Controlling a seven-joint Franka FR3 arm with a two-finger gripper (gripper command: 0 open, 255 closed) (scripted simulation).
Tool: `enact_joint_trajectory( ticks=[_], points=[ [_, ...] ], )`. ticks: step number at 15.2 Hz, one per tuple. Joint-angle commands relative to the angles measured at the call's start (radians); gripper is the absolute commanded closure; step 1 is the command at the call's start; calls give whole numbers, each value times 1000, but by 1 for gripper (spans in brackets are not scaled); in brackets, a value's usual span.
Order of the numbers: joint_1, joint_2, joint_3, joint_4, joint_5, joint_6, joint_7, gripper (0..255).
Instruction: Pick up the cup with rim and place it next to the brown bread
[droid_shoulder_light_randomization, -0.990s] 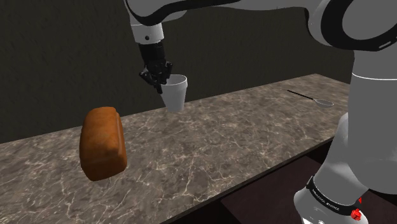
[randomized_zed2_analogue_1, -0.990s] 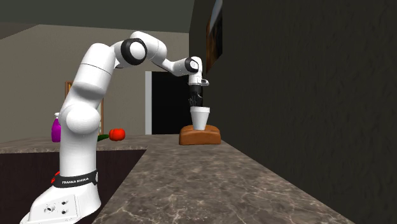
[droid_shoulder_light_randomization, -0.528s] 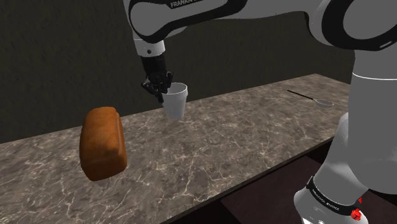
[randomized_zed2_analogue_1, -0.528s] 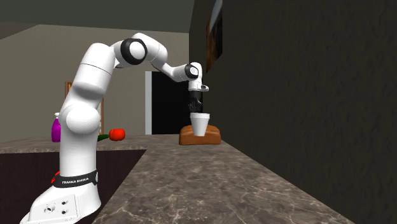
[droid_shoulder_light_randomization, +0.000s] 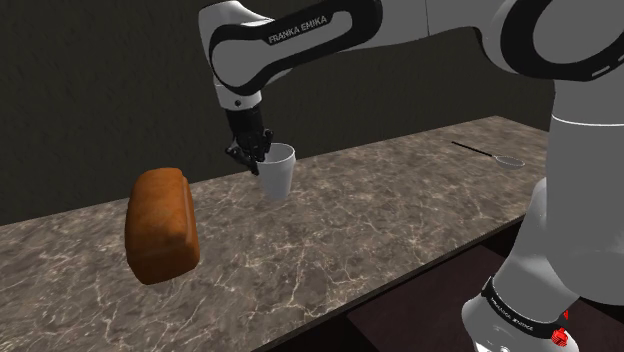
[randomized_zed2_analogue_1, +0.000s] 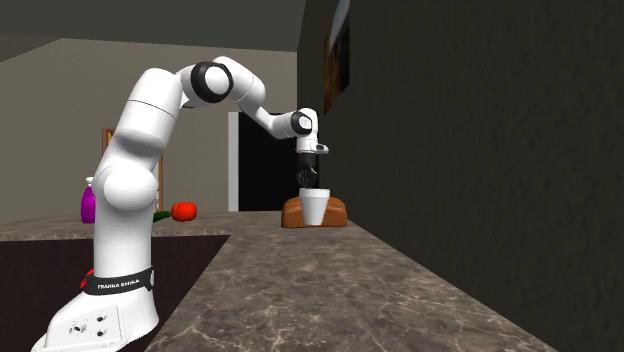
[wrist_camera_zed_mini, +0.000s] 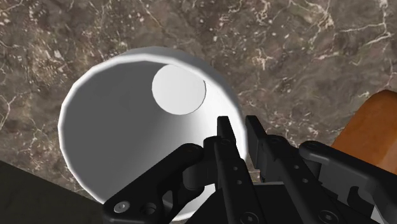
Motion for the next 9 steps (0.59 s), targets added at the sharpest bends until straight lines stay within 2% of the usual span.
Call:
enact_joint_trajectory(
  ticks=[1, 9],
  points=[
    [0, 3, 0, -22, -1, 27, 2, 255],
    [0, 32, -3, -91, -8, 123, 10, 255]
  ],
)
